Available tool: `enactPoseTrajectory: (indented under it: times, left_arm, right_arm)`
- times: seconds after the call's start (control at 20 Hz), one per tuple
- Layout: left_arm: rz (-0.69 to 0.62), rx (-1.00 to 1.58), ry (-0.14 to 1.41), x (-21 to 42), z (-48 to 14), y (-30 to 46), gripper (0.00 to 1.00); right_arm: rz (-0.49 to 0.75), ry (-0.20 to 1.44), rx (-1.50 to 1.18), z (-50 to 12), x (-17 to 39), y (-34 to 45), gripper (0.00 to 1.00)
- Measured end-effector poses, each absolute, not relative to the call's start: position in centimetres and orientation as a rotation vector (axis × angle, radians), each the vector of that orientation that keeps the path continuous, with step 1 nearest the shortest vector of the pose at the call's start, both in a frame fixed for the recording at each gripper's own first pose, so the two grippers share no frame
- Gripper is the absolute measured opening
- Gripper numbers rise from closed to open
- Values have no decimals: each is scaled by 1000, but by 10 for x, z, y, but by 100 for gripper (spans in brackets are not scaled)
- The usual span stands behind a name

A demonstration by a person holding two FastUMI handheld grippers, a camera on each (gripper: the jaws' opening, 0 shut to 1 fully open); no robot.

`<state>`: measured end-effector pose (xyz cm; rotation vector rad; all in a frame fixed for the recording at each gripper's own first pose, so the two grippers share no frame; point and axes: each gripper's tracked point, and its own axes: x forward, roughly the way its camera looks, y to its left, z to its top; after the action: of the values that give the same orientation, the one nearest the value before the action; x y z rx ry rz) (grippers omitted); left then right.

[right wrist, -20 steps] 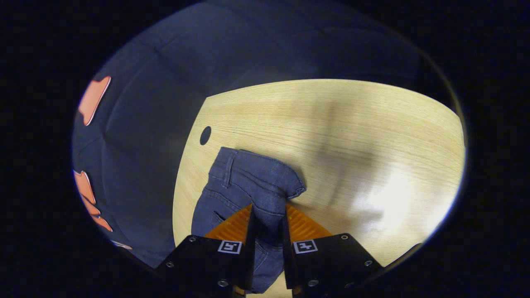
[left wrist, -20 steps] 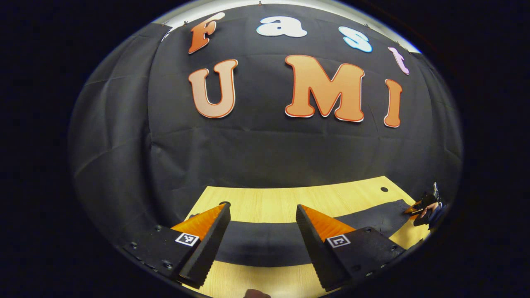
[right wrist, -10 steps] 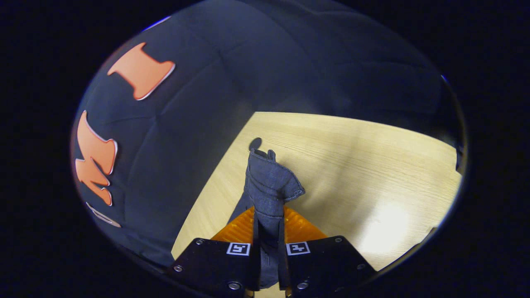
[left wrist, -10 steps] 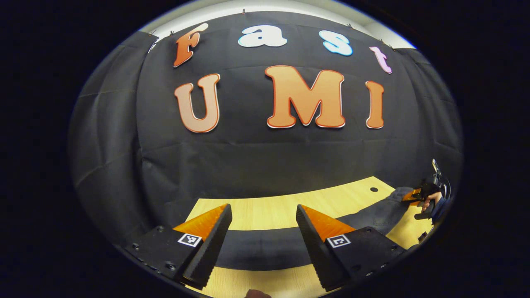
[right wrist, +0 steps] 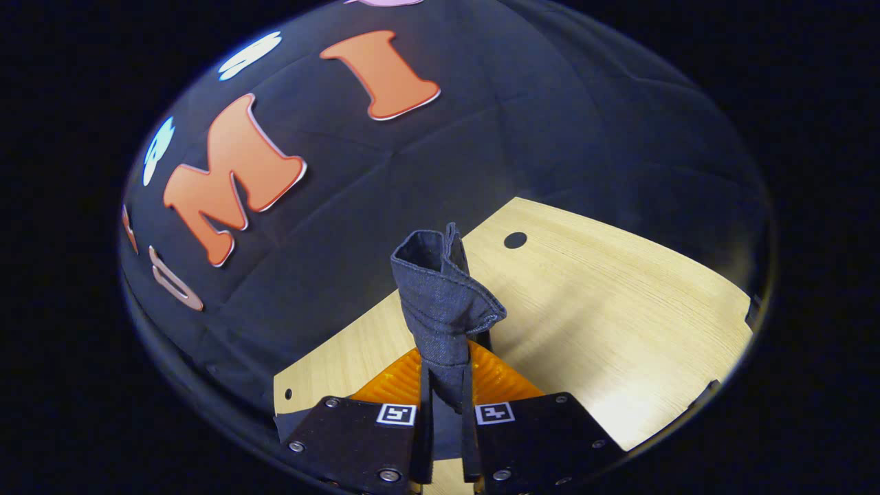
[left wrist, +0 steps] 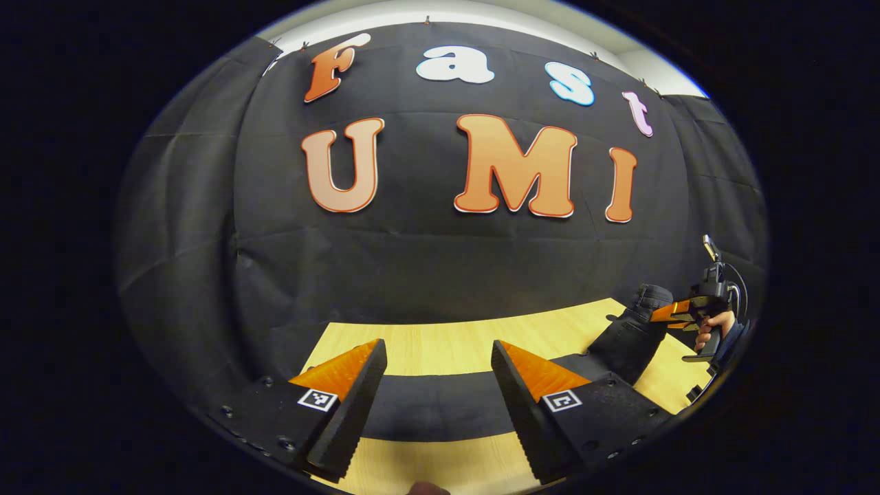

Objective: Grasp the waist and the cuffs of the jeans and fold them to make the two legs overlap; first hold the waist and fold one-third of the jeans toward the cuffs, then hold the cuffs and fold the remaining one-third in the same direction to finish folding.

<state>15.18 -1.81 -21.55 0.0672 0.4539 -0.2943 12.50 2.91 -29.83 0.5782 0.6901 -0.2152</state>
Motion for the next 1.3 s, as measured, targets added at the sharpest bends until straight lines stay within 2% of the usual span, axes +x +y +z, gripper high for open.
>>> enactPoseTrajectory:
  times: [0.3, 0.7, 1.0, 1.05, 1.2, 1.3]
  left_arm:
    - [-243, 34, 461, 153, -218, 20, 93]
    - [-169, 14, 484, 149, -227, 66, 94]
    - [-95, -9, 534, 146, -244, 101, 94]
    - [-85, -15, 548, 145, -248, 106, 94]
    - [-53, -40, 576, 146, -259, 123, 94]
    - [-35, -66, 611, 146, -270, 133, 96]
  right_arm:
    - [-118, 717, 515, -289, 127, 100, 17]
    - [36, 796, 427, -312, 118, 202, 17]
    - [31, 919, 303, -368, 105, 234, 17]
    - [46, 948, 314, -377, 101, 242, 18]
    - [83, 996, 325, -393, 91, 259, 38]
    - [100, 1011, 299, -397, 85, 265, 42]
